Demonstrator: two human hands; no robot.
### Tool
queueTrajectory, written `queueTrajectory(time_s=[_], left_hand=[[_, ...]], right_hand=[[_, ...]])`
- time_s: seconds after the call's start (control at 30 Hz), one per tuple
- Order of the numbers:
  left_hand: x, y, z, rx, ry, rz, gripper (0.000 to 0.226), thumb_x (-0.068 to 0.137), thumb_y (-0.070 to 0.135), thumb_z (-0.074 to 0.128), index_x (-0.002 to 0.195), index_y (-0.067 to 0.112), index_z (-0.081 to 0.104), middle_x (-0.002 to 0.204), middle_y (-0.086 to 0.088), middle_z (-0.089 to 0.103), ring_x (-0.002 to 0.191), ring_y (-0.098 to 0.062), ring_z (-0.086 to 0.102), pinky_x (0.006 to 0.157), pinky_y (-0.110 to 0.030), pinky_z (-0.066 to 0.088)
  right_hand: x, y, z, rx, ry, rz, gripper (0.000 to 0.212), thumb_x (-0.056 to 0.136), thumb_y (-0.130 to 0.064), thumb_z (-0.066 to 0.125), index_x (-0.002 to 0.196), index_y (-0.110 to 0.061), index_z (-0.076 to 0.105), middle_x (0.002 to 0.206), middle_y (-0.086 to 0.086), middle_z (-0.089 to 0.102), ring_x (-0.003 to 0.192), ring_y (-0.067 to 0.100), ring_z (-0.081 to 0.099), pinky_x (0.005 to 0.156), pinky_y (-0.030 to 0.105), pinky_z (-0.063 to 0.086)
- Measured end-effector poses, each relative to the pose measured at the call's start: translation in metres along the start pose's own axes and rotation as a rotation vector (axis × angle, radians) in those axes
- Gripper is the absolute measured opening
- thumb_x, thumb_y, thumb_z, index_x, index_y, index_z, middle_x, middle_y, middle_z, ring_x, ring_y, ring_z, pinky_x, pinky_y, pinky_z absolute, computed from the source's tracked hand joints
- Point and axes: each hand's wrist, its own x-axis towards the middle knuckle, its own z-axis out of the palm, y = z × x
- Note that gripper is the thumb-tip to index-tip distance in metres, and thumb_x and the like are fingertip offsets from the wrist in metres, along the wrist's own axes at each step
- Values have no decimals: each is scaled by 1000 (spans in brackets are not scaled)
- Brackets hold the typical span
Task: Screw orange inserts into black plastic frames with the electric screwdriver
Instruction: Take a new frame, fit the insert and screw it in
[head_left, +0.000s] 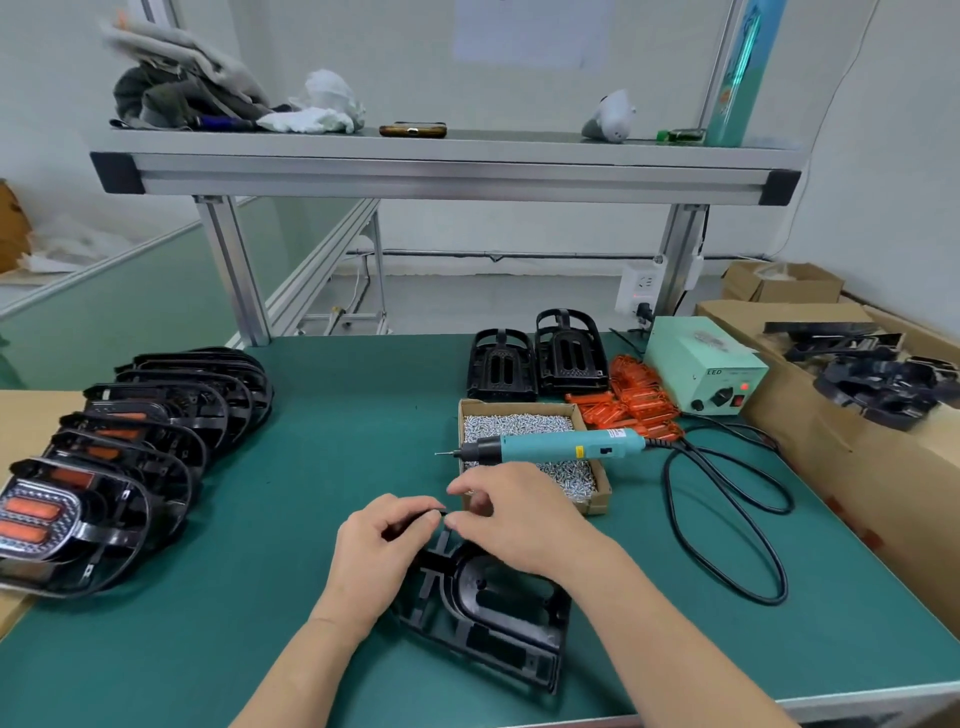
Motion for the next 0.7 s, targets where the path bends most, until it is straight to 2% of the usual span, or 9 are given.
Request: queueTrajectory(time_s=[0.07,0.13,0.2,0.3,0.37,0.43,0.53,0.63,0.7], left_hand=[[-1,0,0,-8,2,-4,31,87,8,73,80,38,78,85,1,72,84,-15,66,81,-32,52],[-1,0,1,-31,11,-17,27,88,11,73,85,37,79,88,3,73,88,-17,67,85,-36,53],[0,-1,1,-61,33,-38,22,90,15,72,93,36,79,94,5,74,92,-18,67,90,-38,54],[0,0,0,-143,64,-63,15,91,26,72,105,29,77,103,6,75,98,-14,68,97,-37,52],[-1,1,0,-193,65,-67,23,85,37,68,103,26,77,104,3,75,100,-18,68,97,-38,52],[-1,1,0,-201,54,-63,23,84,37,67,100,23,77,102,1,75,99,-20,68,95,-39,53],[-1,0,0,-172,38,-48,21,86,37,68,97,21,77,97,0,75,96,-19,68,94,-39,53],[-2,1,0,-169,30,-59,29,78,45,66,93,22,77,93,-1,75,94,-22,68,92,-37,54],[-3,3,1,-147,7,-65,25,79,41,72,93,21,77,93,0,75,93,-21,68,91,-35,54]], right_hand=[[3,-1,1,-15,-64,-5,36,93,-46,63,124,-29,69,109,-5,71,108,19,59,91,34,47],[4,2,1,9,-109,-20,28,95,-43,60,108,-21,74,97,1,71,96,23,62,86,38,50],[1,6,0,66,-123,5,32,97,-40,58,93,-13,73,85,5,69,85,24,60,81,40,49],[-5,20,-1,151,-49,107,33,100,-41,56,96,-13,72,90,1,69,87,19,61,82,37,48],[-14,30,-1,306,-5,194,26,99,-41,57,98,-20,70,91,-5,68,84,11,60,77,30,47],[-26,37,3,497,15,277,19,98,-38,60,96,-20,66,80,-6,65,69,8,58,64,24,45],[-44,45,16,725,11,387,20,99,-30,62,97,-10,56,61,-2,61,53,17,56,47,25,43],[-58,46,23,941,63,482,21,101,-22,61,96,-5,51,59,3,64,52,22,61,48,27,48],[-63,43,25,1144,114,540,15,100,-14,61,98,-2,52,70,13,70,60,26,68,51,25,52]])
